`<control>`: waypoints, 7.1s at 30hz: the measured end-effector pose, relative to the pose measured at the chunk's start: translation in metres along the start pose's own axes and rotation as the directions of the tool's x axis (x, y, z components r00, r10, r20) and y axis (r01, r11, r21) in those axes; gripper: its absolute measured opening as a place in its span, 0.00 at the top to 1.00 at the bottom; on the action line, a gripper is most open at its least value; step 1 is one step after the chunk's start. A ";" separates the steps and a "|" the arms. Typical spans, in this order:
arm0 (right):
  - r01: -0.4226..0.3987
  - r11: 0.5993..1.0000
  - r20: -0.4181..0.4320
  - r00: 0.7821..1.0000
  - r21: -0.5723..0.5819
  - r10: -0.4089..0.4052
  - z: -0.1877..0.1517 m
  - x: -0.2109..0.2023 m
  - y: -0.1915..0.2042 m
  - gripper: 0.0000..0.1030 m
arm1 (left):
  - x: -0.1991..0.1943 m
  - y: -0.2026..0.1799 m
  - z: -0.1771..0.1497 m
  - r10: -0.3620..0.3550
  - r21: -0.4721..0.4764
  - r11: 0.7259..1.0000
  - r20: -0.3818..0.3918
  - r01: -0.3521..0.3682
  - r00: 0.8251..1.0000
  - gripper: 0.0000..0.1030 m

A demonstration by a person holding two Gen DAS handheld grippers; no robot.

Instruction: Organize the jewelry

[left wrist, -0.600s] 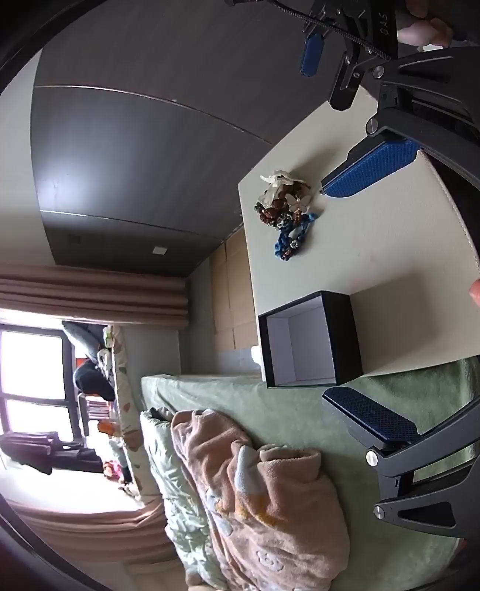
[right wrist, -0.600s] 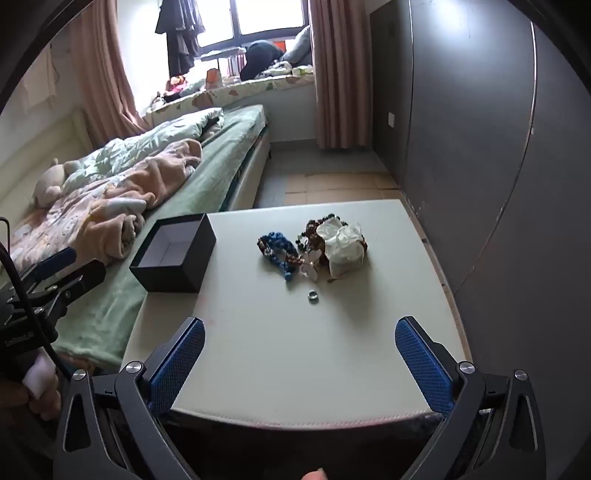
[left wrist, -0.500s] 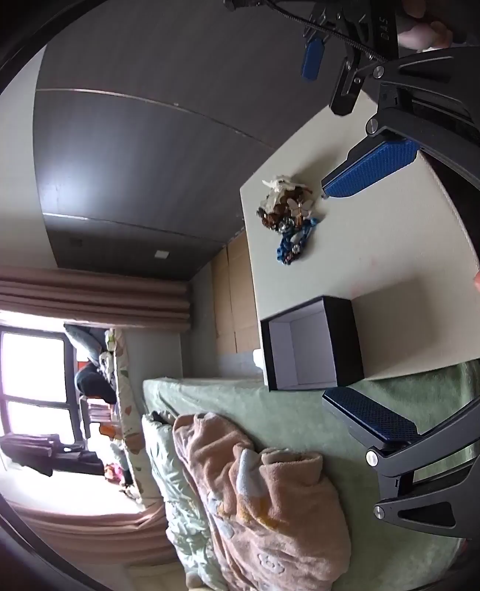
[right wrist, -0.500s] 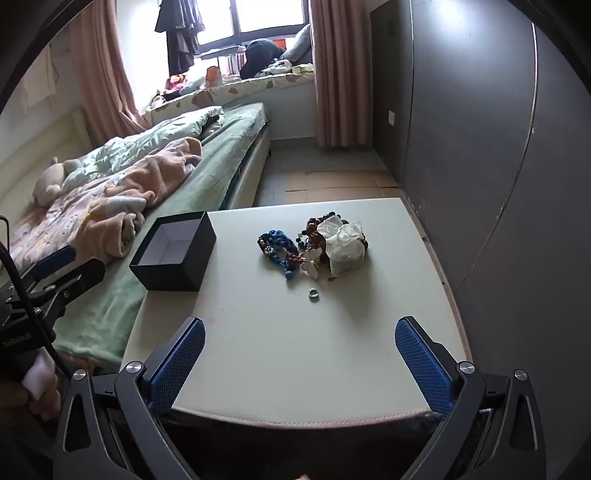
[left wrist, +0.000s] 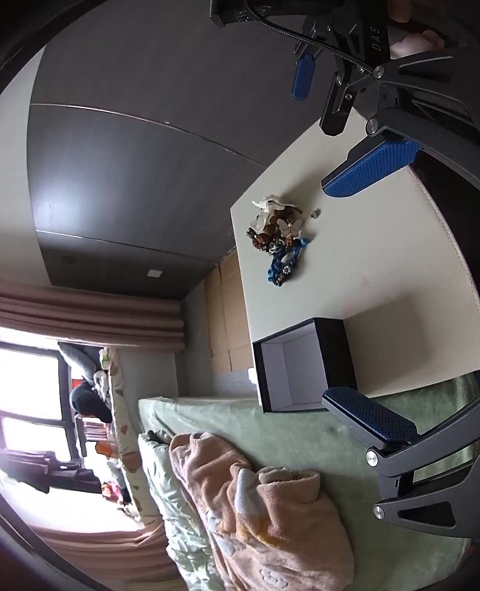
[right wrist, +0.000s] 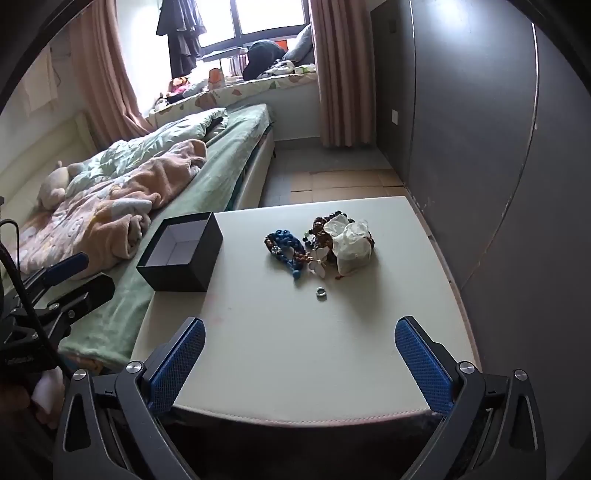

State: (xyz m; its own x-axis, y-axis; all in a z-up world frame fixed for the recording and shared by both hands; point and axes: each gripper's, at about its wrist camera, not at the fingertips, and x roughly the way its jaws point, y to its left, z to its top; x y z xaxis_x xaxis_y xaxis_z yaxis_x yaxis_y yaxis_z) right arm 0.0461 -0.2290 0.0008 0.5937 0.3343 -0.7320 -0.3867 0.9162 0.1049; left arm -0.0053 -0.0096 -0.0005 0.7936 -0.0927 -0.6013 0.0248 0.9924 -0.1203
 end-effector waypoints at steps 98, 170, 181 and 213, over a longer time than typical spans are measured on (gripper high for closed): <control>-0.093 0.904 -0.007 0.994 0.418 0.105 0.029 0.057 -0.086 0.23 | 0.069 0.006 0.044 -0.094 -0.260 0.961 -0.003 0.090 0.996 0.19; -0.224 0.694 0.066 0.967 0.685 0.246 0.073 0.150 -0.117 0.94 | 0.237 -0.008 0.052 -0.045 -0.175 0.984 -0.368 -0.022 0.929 0.88; -0.361 0.724 0.159 0.929 0.588 0.334 0.072 0.128 -0.086 0.94 | 0.169 0.015 0.064 -0.052 -0.235 0.972 -0.215 0.000 0.975 0.88; -0.613 0.746 0.106 0.786 0.259 0.609 0.063 0.147 0.091 0.85 | 0.052 0.133 0.056 0.104 -0.440 0.891 -0.036 -0.109 0.994 0.88</control>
State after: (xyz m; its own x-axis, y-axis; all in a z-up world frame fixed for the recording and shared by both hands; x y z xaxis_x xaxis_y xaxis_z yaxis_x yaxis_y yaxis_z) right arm 0.1421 -0.0823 -0.0551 0.3061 0.8442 -0.4400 -0.4695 0.5360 0.7016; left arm 0.0738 0.1218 -0.0037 0.7693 0.0079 -0.6388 -0.3319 0.8594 -0.3890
